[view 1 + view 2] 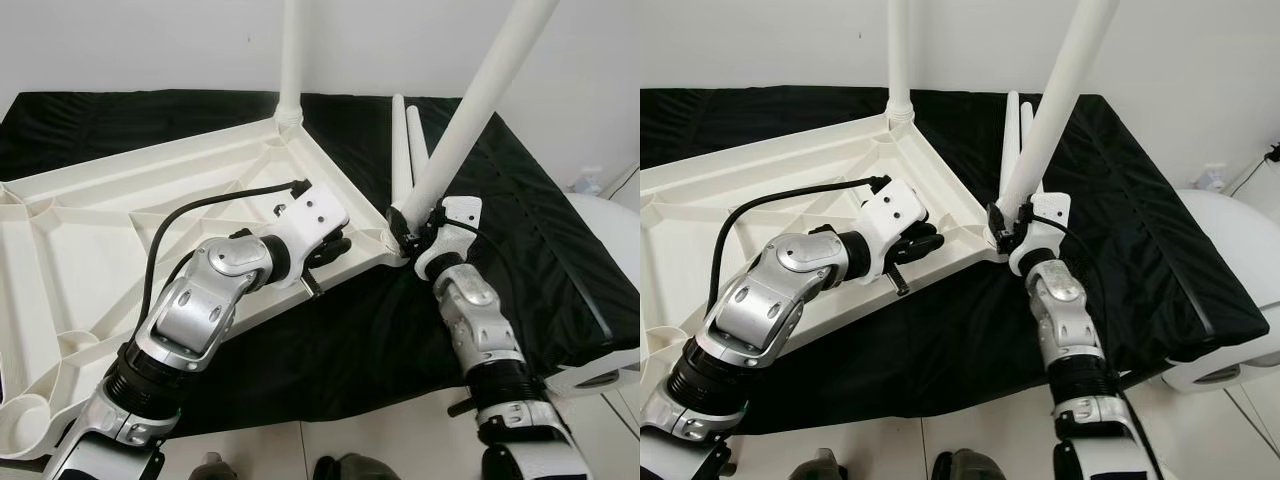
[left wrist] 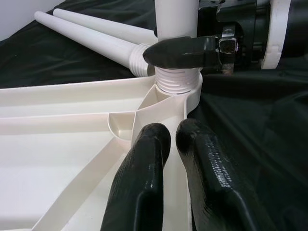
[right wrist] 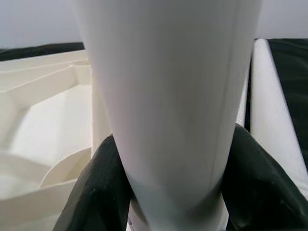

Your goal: Building children table

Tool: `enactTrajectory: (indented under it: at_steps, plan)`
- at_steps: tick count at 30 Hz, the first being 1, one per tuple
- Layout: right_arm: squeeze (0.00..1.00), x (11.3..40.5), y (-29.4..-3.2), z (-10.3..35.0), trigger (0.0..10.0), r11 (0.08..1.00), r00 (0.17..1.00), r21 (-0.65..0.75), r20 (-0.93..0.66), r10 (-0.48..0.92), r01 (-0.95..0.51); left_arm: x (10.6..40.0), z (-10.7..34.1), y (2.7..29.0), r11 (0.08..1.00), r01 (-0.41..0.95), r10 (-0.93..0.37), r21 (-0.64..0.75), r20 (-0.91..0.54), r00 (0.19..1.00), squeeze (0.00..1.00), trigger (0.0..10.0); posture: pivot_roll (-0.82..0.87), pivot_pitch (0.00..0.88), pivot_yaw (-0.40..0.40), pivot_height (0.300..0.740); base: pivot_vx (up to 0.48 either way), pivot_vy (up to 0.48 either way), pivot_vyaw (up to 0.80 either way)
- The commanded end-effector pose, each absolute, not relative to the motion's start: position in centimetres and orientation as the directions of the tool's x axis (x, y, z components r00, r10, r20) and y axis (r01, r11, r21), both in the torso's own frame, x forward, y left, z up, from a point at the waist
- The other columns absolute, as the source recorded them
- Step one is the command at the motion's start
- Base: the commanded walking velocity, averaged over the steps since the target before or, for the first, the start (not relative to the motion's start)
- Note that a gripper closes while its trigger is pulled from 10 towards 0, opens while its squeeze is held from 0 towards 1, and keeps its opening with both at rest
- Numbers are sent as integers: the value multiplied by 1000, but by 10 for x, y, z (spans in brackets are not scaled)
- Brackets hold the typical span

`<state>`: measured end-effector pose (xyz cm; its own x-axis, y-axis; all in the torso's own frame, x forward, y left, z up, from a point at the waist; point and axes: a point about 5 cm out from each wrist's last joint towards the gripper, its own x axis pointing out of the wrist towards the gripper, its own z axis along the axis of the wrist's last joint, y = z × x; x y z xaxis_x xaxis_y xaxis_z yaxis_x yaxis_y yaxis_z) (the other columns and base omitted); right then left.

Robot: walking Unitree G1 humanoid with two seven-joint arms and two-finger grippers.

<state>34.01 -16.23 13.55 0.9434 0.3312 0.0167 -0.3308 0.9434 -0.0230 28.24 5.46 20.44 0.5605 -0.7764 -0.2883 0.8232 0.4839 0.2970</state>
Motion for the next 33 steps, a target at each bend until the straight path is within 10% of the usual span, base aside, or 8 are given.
enactTrajectory:
  at_steps: [1,33]
  plan:
    - [0,329,-166,97,10000,937,924,27,-153,349,-349,283,207,52,491,808,-769,324,-274,577,0,10000,32,24,-67,740,0,0,0]
    - [0,341,-199,87,10000,844,796,64,-303,524,-532,284,211,53,500,804,-766,321,-269,584,0,10000,31,58,-57,740,0,0,0]
